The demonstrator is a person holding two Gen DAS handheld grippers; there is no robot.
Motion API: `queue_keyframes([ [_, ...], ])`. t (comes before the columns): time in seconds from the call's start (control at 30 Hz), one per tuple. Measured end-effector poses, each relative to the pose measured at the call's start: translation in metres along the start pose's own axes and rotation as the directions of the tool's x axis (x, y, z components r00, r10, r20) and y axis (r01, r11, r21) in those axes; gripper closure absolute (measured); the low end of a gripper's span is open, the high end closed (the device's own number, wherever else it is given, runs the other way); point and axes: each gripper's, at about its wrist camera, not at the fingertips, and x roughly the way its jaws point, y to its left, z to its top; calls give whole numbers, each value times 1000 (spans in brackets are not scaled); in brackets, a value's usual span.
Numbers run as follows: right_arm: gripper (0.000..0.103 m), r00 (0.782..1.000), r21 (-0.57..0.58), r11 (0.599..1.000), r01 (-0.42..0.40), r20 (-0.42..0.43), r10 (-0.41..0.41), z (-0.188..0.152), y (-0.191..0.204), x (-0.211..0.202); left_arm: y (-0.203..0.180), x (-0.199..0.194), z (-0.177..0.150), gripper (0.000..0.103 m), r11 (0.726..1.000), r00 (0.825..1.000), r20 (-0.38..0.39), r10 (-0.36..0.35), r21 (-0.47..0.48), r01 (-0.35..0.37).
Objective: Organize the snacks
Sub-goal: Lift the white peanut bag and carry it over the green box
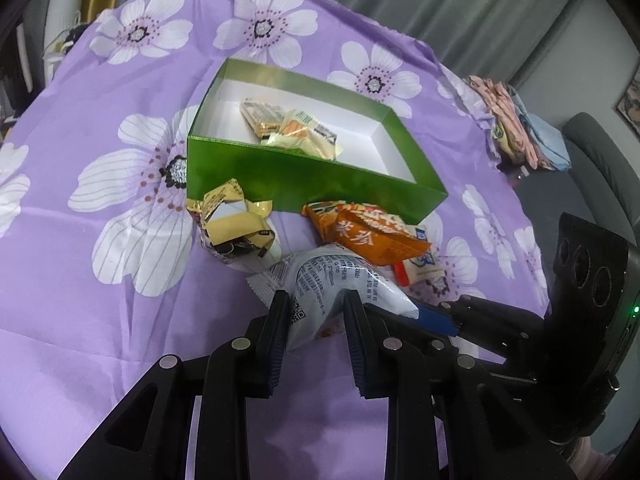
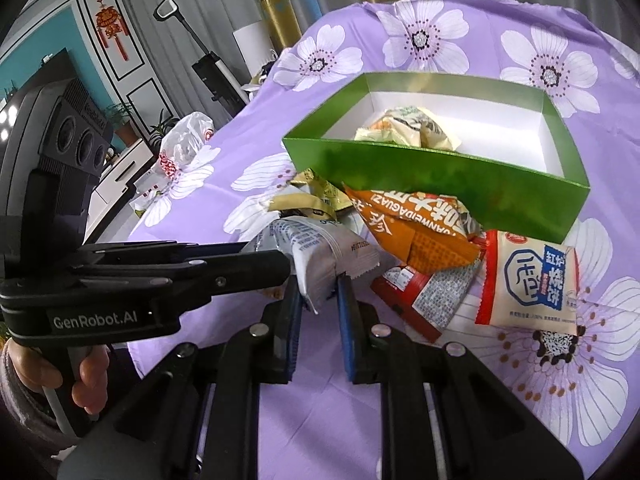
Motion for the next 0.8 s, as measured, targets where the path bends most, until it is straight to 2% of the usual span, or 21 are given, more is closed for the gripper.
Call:
queue_keyframes([
  [0.43, 85, 996, -53, 999, -1, 88, 6, 11, 19, -36, -20, -41, 6, 75, 998, 995, 101, 11, 57, -17],
  [0.8, 85, 989, -86, 996, 9, 145, 3, 24, 27, -55, -31, -59, 17, 75, 995, 987, 160, 13, 99, -30],
])
